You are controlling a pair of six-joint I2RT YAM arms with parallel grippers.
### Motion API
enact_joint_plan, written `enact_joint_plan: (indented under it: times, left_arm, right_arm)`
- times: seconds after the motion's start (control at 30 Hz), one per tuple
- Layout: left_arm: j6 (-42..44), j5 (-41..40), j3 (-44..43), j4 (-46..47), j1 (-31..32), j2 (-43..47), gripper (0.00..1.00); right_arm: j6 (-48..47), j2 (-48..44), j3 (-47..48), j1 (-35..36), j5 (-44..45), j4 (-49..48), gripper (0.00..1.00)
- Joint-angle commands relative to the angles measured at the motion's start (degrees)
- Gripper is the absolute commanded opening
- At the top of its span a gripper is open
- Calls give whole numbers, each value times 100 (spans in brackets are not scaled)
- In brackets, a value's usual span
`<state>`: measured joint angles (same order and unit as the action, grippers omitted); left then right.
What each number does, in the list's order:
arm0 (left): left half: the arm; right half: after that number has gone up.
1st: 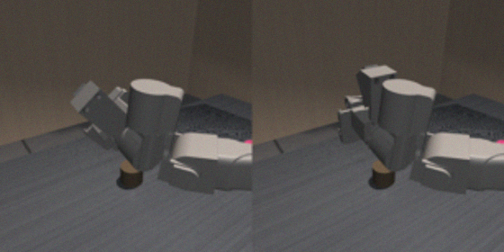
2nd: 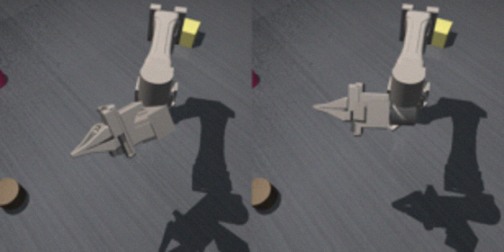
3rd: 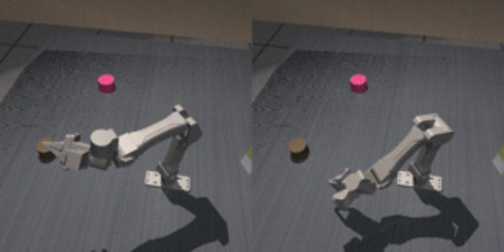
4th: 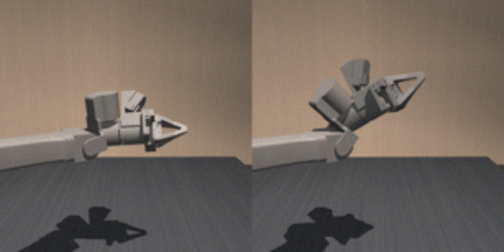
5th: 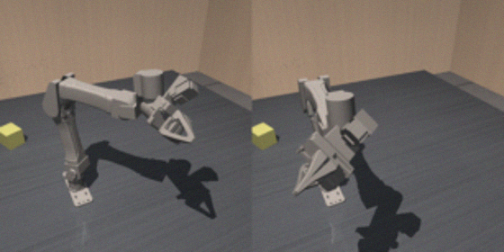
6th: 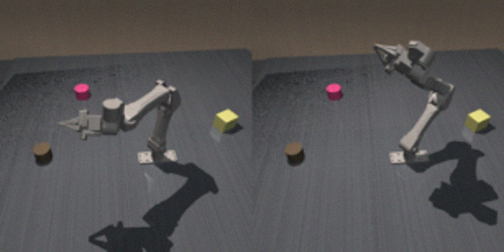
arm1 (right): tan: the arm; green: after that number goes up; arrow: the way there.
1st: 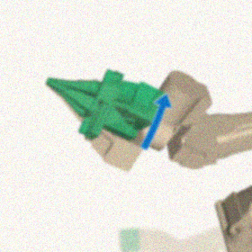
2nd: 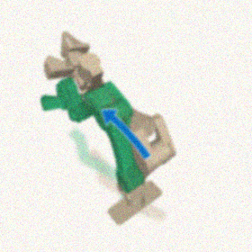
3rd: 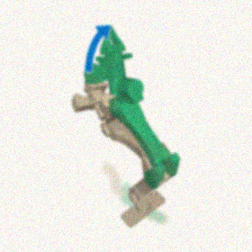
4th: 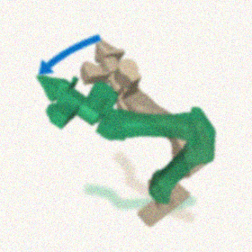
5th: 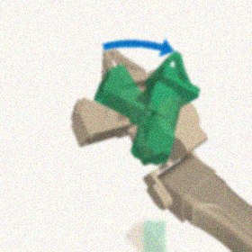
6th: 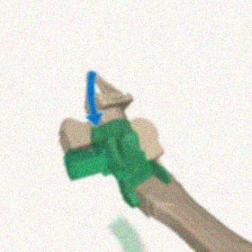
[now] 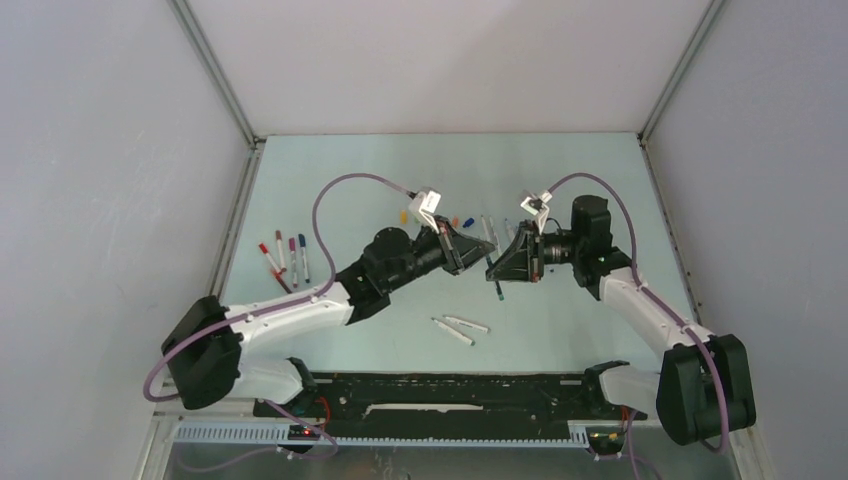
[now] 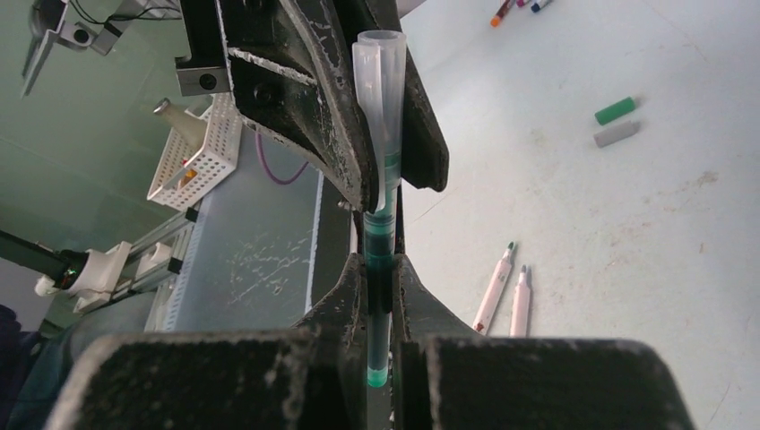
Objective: Open the pen caps
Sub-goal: Open the pen cap from the pen, then place the pen at the center of the board.
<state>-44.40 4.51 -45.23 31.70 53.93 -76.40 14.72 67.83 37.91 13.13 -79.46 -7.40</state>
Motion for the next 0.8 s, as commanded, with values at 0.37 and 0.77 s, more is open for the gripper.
enact_joint_plan:
  times: [0.37, 0.77]
  left_arm:
    - [500, -640, -749, -90, -2075, 1520, 0]
    - [46, 1270, 1065, -1702, -2581, 2200, 0]
  right_arm:
    - [-1632, 361, 599, 647, 618, 1767, 0]
    - [-3786, 1048, 1493, 1351, 3834, 4220, 0]
